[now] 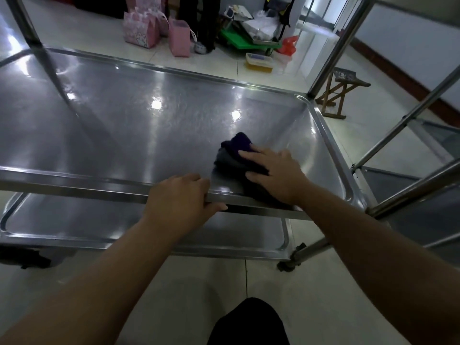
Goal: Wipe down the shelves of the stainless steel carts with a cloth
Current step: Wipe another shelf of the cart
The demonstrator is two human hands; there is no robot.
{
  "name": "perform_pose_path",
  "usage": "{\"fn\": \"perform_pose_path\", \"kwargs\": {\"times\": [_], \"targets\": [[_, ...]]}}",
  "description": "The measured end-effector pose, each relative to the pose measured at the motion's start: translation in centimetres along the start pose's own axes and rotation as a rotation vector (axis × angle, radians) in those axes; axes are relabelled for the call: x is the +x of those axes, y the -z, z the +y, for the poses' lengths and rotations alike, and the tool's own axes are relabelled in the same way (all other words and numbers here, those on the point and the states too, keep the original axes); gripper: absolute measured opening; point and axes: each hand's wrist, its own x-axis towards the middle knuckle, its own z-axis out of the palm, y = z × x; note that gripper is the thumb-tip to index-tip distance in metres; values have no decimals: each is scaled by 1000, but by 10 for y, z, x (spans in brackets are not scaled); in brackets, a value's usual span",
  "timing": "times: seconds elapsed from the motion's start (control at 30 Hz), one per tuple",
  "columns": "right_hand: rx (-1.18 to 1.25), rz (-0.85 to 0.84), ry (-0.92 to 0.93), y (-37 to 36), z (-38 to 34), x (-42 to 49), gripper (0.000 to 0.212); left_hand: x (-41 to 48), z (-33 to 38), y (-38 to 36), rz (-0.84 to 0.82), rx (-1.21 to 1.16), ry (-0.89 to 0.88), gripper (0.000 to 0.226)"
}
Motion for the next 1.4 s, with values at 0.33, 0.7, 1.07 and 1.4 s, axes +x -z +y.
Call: {"fn": "perform_pose_path", "kwargs": {"times": [0.33,0.7,1.07,1.4], "targets": [[-18,98,-743,24,67,5,55,5,15,-9,19,70,-18,64],[-125,76,-769,33,104,-38,51,17,41,-18,-80,-68,-139,43],[-90,69,-478,26,54,-89,50,8,40,-14,-50,-63,-98,42],[-91,88,-426,13,9,-88,52,4,43,-12,-72,-78,-84,37]]}}
